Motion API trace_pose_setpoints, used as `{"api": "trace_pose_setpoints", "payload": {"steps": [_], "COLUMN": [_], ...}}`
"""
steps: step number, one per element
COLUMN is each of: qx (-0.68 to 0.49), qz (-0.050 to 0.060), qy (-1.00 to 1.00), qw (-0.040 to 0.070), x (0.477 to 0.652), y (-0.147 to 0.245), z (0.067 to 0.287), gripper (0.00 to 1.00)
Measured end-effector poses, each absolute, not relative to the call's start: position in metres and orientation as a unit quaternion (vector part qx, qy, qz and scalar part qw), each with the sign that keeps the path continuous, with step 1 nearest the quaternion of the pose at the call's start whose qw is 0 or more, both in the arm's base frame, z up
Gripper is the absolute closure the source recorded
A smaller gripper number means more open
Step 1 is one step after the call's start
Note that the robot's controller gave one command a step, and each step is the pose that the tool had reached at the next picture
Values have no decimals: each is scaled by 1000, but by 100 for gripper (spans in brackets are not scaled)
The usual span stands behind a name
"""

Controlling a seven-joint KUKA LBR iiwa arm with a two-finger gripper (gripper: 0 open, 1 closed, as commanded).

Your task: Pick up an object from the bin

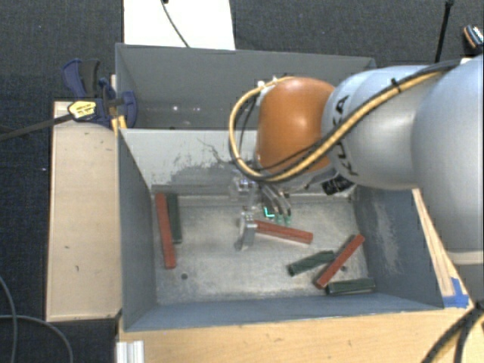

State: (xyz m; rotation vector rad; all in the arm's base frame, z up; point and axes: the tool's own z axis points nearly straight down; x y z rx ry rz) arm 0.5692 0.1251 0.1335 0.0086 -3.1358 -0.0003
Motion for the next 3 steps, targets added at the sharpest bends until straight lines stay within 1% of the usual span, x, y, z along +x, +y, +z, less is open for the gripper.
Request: {"api": "trace_pose_setpoints", "payload": {"steps": [1, 2, 3], "qx": [105, 104, 140], "qz": [1, 0, 0], "qy": [-994, -995, -990], "qw": [2, 0, -5], "x": [568, 568, 566], "y": [53, 56, 56], "z": [69, 71, 224], "gripper": [0, 100, 100]}}
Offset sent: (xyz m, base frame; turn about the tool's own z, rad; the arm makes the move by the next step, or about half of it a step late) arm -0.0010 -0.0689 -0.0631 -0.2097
